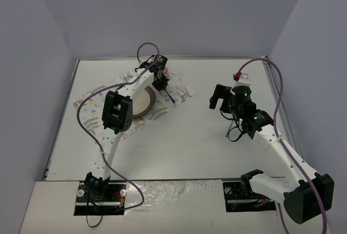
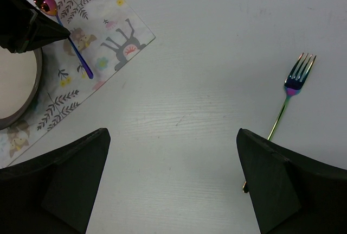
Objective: Set the dinner table for one person
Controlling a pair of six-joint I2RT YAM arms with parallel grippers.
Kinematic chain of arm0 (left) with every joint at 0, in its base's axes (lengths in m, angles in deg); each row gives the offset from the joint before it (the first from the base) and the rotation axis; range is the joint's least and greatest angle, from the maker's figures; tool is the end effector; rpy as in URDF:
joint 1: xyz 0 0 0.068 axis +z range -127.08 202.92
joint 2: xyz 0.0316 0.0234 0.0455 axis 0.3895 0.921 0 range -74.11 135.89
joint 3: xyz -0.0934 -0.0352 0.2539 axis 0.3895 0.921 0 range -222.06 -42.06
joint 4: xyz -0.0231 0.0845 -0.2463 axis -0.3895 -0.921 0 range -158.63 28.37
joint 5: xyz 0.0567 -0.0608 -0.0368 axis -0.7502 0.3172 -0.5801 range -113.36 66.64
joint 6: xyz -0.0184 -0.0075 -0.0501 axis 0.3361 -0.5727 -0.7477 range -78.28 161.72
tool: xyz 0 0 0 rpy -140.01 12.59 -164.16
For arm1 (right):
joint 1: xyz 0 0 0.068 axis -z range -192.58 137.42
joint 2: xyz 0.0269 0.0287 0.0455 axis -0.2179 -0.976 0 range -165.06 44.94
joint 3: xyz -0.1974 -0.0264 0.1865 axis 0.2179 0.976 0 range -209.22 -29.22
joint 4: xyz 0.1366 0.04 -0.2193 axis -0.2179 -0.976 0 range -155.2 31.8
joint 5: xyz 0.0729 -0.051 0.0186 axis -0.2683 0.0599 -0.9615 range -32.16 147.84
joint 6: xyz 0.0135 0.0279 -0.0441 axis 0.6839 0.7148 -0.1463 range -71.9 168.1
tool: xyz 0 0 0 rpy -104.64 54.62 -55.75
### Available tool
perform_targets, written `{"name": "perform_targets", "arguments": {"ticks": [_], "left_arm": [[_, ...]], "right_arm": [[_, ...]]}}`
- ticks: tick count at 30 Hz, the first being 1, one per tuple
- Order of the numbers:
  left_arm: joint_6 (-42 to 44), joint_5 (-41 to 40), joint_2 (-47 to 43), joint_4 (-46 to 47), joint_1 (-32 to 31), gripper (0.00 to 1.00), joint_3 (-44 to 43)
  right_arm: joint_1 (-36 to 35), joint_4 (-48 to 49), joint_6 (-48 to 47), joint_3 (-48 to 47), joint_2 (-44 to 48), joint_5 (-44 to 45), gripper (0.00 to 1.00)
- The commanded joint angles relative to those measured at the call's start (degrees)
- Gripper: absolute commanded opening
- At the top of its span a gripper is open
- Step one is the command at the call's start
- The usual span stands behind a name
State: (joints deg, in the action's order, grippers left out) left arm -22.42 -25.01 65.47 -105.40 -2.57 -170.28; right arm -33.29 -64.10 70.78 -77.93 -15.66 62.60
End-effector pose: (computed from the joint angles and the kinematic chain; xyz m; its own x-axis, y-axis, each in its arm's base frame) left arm 0.4838 -0.2296 0.2054 -0.6967 -0.6644 -0.2705 -0.4853 0.7143 -0.5042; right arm 0.2318 0.0845 0.3184 -0.3710 0.2706 -0.8884 -0.1469 0.9275 0.3438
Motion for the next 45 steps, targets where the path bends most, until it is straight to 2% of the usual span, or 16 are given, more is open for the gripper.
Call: {"name": "perform_targets", "arguments": {"ticks": [1,18,27,34,39,42,45], "left_arm": [[-0.8,0.3,-0.1,1.5,-0.1,0.0,-2.3],[-0.5,0.9,1.5,1.5,0.0,0.01,-2.9],[1.2,1.3,-2.6,1.4,-0.2,0.37,-1.7],[4.6,0.7,-10.8,1.6,-1.0,0.44,1.1],[11.3,0.8,-18.9,2.0,-3.2,0.47,3.2],[17.0,0.7,-24.5,3.4,-5.0,0.49,7.2],[20.9,-1.3,-31.3,4.7,-6.2,0.5,15.8]], "right_arm": [[-0.1,1.4,-0.3,-0.1,1.2,1.8,1.0],[0.0,1.5,-0.4,0.8,1.0,2.3,1.0],[0.3,1.4,-0.1,0.9,0.7,3.8,1.0],[1.8,0.2,1.8,1.4,0.7,6.5,1.0],[5.0,-1.4,4.6,2.8,0.2,8.6,1.0],[7.1,-1.8,6.9,4.2,-1.0,8.4,0.99],[8.0,-1.8,7.8,5.1,-3.4,7.7,0.98]]}}
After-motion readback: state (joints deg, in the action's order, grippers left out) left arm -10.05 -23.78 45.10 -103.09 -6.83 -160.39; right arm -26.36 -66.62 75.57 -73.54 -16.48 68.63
